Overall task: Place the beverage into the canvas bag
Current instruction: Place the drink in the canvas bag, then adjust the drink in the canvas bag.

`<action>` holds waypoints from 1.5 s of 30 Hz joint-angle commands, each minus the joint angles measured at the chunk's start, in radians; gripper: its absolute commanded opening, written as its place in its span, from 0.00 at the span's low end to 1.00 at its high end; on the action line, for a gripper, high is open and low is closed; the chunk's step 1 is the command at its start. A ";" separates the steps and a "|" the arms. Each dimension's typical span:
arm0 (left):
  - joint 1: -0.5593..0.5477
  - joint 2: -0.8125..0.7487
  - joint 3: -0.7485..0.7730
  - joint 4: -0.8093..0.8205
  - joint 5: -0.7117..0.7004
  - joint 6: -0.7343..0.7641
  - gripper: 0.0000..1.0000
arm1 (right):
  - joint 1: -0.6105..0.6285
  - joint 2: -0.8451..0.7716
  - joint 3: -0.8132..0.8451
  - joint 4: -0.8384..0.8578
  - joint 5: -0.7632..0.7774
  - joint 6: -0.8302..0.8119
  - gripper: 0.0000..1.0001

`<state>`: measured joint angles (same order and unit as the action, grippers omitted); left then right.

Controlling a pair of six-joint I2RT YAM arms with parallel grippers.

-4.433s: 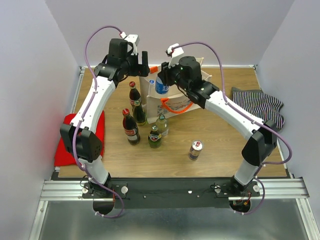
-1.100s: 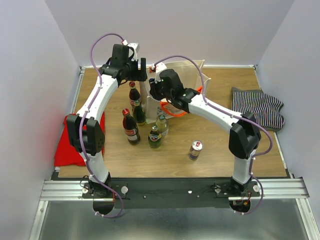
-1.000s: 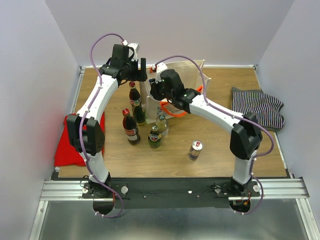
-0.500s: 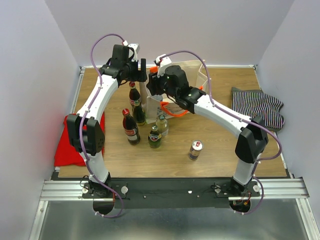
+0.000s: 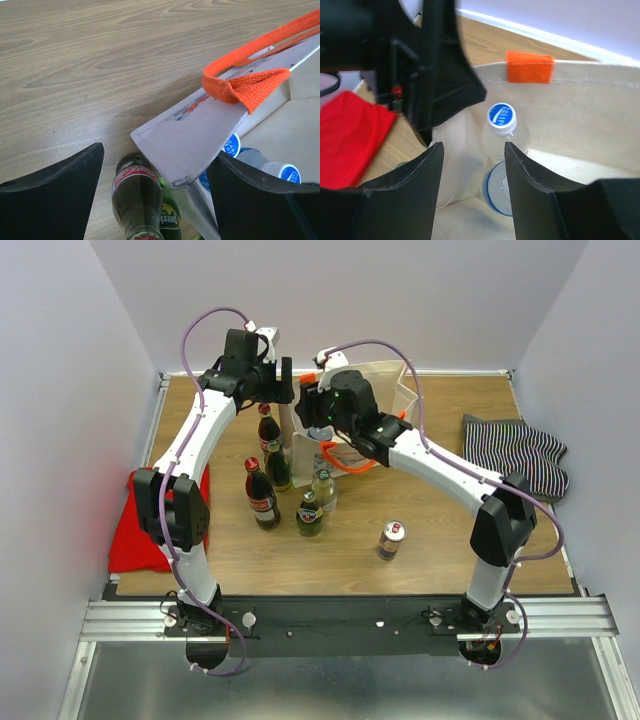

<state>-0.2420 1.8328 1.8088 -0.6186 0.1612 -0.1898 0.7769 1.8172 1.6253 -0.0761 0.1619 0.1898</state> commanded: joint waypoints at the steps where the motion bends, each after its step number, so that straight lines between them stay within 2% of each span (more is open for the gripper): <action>1: 0.007 -0.020 -0.011 0.010 0.018 0.010 0.89 | -0.172 0.027 0.008 -0.080 -0.099 0.264 0.60; 6: 0.007 -0.023 -0.017 0.013 0.015 0.015 0.89 | -0.194 0.108 0.085 -0.174 -0.148 0.249 0.60; 12: 0.007 -0.026 -0.025 0.013 0.012 0.016 0.89 | -0.194 0.097 0.079 -0.169 -0.225 0.241 0.61; 30: 0.007 -0.041 -0.023 0.016 0.009 0.021 0.90 | -0.191 0.042 0.033 -0.159 -0.280 0.252 0.60; 40: 0.007 -0.049 -0.006 0.011 0.015 0.021 0.93 | -0.165 0.030 0.021 -0.200 -0.263 0.221 0.60; 45: 0.007 -0.052 -0.002 0.010 0.015 0.023 0.93 | -0.136 0.062 0.060 -0.292 -0.214 0.169 0.60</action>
<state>-0.2413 1.8252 1.7977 -0.6079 0.1616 -0.1829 0.6090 1.8751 1.6577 -0.2596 -0.0948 0.4160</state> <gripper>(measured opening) 0.924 0.600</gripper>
